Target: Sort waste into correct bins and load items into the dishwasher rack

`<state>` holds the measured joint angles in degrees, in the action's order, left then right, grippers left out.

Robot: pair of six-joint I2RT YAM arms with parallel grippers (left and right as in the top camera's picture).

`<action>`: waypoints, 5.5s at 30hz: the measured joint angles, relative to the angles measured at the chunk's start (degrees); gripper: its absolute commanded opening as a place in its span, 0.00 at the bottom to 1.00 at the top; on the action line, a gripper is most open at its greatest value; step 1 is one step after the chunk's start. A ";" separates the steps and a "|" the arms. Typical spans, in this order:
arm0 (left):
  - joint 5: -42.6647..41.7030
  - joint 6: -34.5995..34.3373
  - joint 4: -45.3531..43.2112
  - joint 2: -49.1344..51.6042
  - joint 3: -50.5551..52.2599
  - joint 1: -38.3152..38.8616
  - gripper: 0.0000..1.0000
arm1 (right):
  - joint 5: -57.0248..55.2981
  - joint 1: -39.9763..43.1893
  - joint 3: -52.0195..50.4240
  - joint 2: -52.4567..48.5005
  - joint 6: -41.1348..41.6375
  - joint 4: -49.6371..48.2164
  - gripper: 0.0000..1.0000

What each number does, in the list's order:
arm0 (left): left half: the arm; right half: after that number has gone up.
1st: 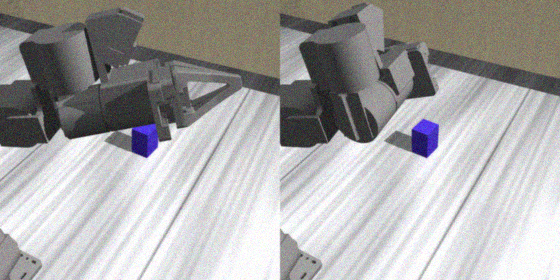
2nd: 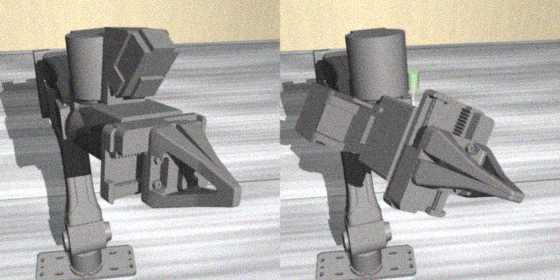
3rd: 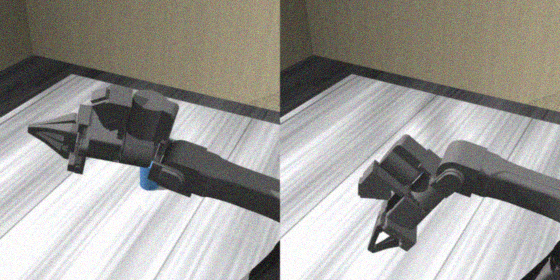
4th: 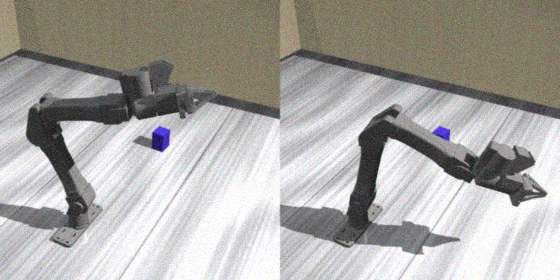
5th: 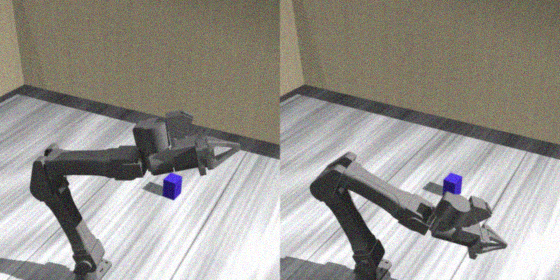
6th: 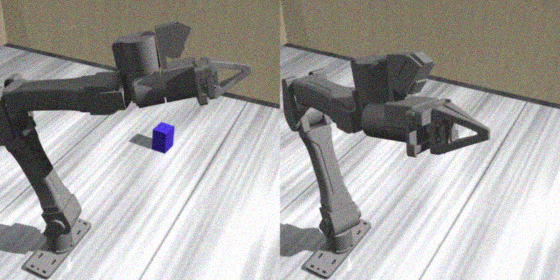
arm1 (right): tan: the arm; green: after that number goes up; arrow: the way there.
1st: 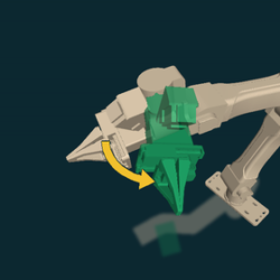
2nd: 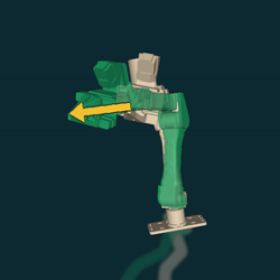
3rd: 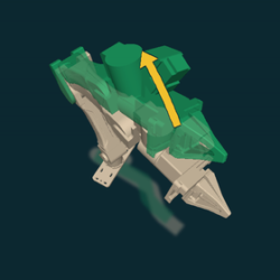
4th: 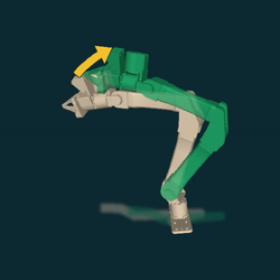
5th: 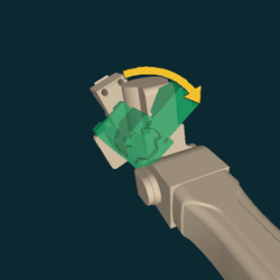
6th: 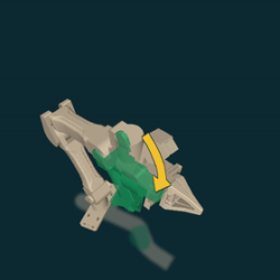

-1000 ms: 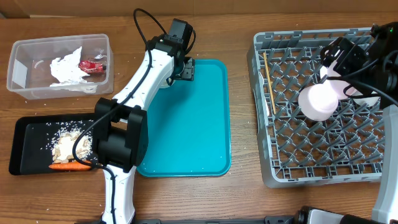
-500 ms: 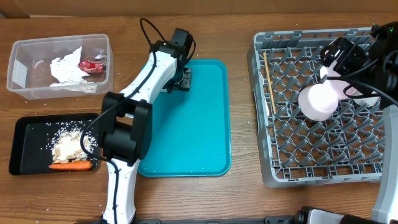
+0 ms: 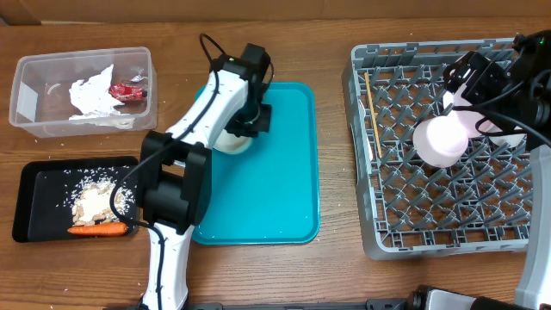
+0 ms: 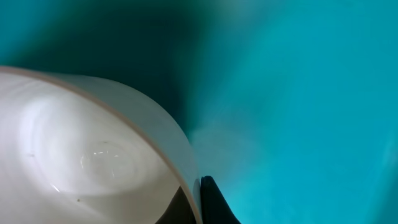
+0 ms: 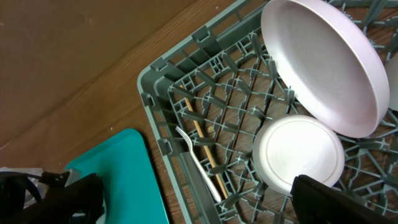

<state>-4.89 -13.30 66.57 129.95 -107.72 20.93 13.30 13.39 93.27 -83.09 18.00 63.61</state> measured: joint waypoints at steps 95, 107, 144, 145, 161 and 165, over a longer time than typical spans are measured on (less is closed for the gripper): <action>10.21 -9.31 29.66 -0.72 -37.57 -25.53 1.00 | -12.48 -60.30 0.15 -36.35 -0.02 -8.74 0.43; 10.21 -9.31 29.66 -0.72 -37.57 -25.53 1.00 | -13.35 -60.30 -0.72 -36.35 0.48 -11.98 0.43; 10.03 -9.31 29.66 -0.72 -37.57 -25.53 1.00 | -16.17 -60.26 -1.25 -35.43 6.08 -7.23 0.04; 10.03 -9.31 29.66 -0.72 -37.57 -25.53 1.00 | -16.22 -60.26 -1.25 -35.15 6.21 -7.08 0.04; 10.03 -9.31 29.66 -0.72 -37.57 -25.53 1.00 | -15.30 -53.18 -1.22 -7.08 11.13 6.29 0.04; 10.03 -9.31 29.66 -0.72 -37.57 -25.53 1.00 | -15.65 -45.13 -1.01 3.69 11.85 12.33 0.04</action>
<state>5.15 -22.61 96.23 129.23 -145.29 -4.60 -2.35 -31.75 92.27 -79.40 29.85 75.94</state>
